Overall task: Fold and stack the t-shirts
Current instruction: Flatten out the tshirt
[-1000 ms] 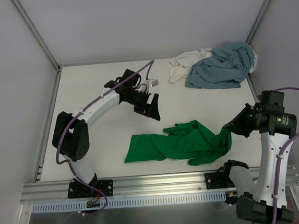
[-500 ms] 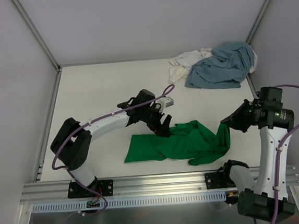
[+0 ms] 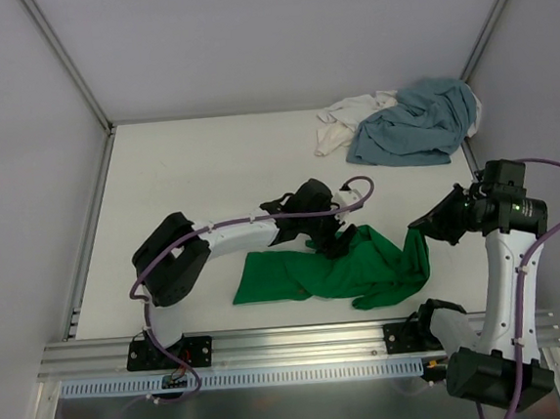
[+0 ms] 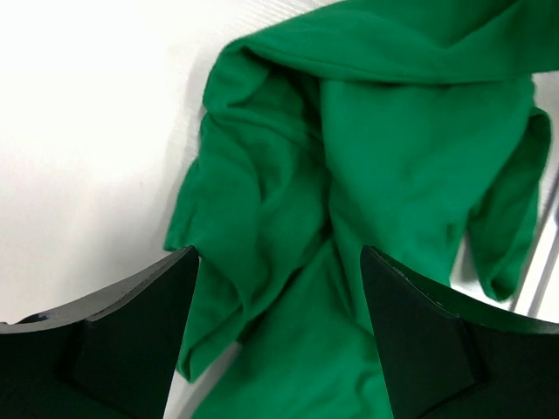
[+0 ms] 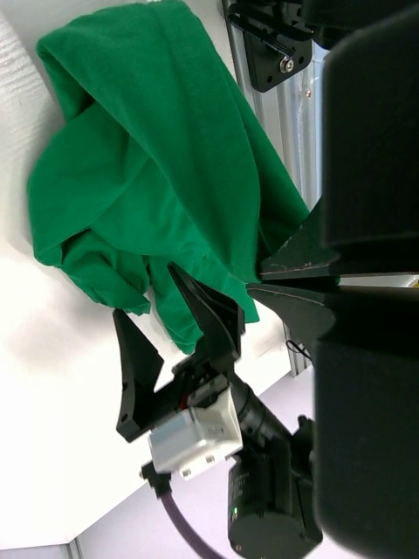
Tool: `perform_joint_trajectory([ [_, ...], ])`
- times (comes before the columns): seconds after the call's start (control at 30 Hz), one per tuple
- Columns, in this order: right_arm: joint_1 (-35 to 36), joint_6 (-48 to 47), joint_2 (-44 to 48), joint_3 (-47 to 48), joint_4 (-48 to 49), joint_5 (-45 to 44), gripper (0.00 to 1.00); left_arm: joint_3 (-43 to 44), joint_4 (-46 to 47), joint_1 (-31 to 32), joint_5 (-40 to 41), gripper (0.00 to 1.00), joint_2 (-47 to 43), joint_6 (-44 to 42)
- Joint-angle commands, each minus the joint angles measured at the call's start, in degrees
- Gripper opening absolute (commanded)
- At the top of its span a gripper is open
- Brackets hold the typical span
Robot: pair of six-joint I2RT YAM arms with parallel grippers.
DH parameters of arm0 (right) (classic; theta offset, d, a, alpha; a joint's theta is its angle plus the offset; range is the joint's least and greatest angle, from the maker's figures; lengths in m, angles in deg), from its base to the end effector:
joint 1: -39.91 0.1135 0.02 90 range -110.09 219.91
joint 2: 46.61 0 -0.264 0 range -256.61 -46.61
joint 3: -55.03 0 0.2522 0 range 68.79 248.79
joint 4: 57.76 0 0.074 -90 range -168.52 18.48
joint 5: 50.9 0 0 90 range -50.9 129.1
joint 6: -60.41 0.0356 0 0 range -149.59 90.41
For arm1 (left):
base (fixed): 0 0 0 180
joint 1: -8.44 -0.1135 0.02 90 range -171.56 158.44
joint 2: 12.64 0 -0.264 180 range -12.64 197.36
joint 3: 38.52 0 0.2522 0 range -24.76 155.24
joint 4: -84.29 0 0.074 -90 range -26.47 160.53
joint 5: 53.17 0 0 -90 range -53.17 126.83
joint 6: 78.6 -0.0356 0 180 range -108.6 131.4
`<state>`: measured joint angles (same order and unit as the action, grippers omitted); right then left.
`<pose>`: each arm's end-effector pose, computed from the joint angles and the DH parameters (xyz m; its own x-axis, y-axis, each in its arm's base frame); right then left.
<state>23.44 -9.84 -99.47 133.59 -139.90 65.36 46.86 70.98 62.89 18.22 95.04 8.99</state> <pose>0.1449 -0.0264 0.3451 -0.7455 0.5364 -0.3957 0.2886 0.7948 0.5338 0.2356 -0.3492 0.2066 -0.2995 0.4876 -0.8201 0.9353 0.3197 -0.1515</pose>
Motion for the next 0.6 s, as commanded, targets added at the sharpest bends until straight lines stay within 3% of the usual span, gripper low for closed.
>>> perform_joint_trajectory([
  [0.0, 0.1, 1.2, -0.8, 0.2, 1.4, 2.3, 0.01, 2.9, 3.3, 0.6, 4.7, 0.76, 2.0, -2.3],
  [0.23, 1.1, 0.6, -1.5, -0.1, 1.0, 2.5, 0.01, 4.5, 5.1, 1.2, 8.3, 0.75, 4.8, -2.4],
  [0.33, 1.2, 0.5, -1.5, -0.5, 1.0, 2.6, 0.0, 4.0, 5.2, 1.1, 10.7, 0.68, 4.7, -2.9],
  [0.43, 1.2, 0.6, -1.4, -1.2, 1.1, 2.6, 0.0, 3.9, 4.7, 1.1, 12.9, 0.0, 4.6, -3.1],
  [0.57, 1.3, 0.7, -1.2, -1.6, 1.3, 2.7, 0.01, 3.3, 4.9, 1.1, 14.6, 0.0, 3.9, -3.1],
])
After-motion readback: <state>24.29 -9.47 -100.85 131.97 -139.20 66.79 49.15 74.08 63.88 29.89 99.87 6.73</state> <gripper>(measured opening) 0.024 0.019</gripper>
